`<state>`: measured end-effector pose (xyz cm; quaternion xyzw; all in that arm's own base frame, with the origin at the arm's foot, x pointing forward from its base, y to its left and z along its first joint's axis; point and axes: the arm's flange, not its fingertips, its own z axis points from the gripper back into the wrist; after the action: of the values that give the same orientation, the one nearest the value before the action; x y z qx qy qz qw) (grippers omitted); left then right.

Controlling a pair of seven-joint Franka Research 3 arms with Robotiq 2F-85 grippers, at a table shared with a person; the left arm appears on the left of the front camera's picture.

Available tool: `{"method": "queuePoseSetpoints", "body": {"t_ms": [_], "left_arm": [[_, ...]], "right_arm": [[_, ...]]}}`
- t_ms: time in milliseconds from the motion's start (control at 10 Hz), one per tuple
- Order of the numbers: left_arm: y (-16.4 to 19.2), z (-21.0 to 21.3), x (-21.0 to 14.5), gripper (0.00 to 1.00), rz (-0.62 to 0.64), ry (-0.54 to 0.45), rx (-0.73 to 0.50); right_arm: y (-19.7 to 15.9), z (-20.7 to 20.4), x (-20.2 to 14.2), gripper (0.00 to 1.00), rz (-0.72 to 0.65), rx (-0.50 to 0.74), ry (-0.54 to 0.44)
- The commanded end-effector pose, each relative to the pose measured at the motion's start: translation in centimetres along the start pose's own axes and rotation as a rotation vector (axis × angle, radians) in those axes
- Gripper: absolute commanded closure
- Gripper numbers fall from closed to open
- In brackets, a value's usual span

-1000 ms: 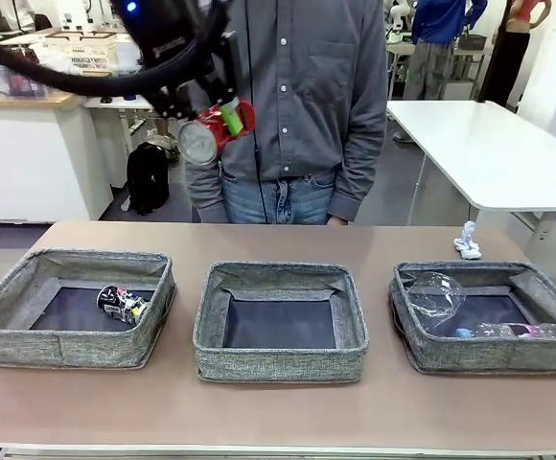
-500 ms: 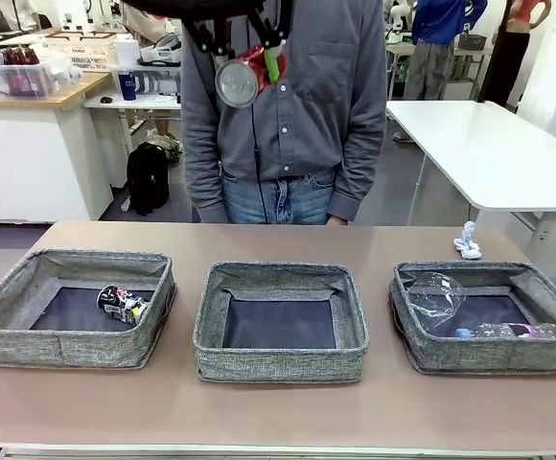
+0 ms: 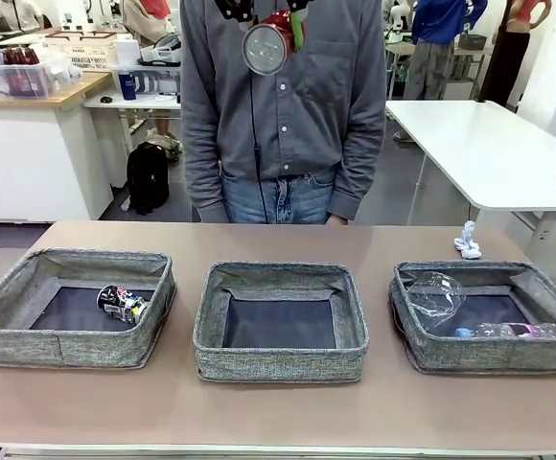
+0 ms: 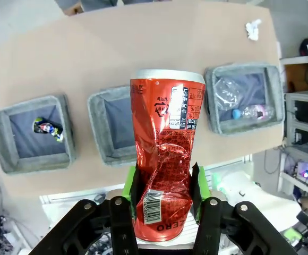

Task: Sort the waste into the appropriate baskets.
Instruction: Pick up the waste item pointed out by the person.

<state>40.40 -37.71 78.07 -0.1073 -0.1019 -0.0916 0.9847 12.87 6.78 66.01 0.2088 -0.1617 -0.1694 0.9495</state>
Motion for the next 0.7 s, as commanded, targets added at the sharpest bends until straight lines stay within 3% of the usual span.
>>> {"method": "queuePoseSetpoints", "body": {"t_ms": [0, 600], "left_arm": [[0.49, 0.04, -0.37, 0.55, -0.015, -0.003, 0.016], [0.49, 0.04, -0.37, 0.55, -0.015, -0.003, 0.016]], "right_arm": [[-0.26, 0.40, -0.59, 0.00, 0.016, 0.010, 0.011], [-0.26, 0.40, -0.59, 0.00, 0.016, 0.010, 0.011]]}}
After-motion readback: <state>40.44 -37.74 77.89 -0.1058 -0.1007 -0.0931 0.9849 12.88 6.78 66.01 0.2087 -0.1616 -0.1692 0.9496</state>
